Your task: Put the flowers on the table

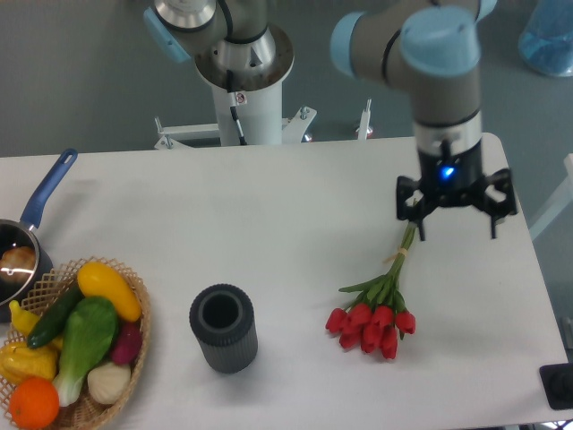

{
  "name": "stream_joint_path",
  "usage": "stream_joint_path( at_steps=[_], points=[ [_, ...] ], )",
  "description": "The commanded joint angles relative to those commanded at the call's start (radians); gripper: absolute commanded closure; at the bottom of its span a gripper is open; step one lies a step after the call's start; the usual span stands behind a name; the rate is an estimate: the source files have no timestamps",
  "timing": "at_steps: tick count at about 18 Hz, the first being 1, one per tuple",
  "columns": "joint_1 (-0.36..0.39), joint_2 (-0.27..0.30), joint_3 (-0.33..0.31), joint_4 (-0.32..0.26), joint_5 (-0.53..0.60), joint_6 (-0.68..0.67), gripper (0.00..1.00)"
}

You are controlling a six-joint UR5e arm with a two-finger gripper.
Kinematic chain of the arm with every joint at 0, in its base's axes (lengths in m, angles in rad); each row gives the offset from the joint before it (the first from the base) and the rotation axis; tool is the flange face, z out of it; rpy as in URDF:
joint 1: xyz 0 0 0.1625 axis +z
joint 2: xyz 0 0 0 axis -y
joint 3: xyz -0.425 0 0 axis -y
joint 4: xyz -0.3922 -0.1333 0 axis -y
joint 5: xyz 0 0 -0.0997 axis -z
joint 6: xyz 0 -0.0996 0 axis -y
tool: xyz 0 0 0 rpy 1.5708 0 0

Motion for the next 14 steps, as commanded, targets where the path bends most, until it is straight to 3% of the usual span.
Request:
stream_joint_path(
  at_steps=[6,14],
  points=[
    [0.083,0.103,-0.074,-0.011,-0.008,0.193,0.00],
    [0.111,0.140,-0.123,-0.011,-0.008,0.258,0.00]
  ],
)
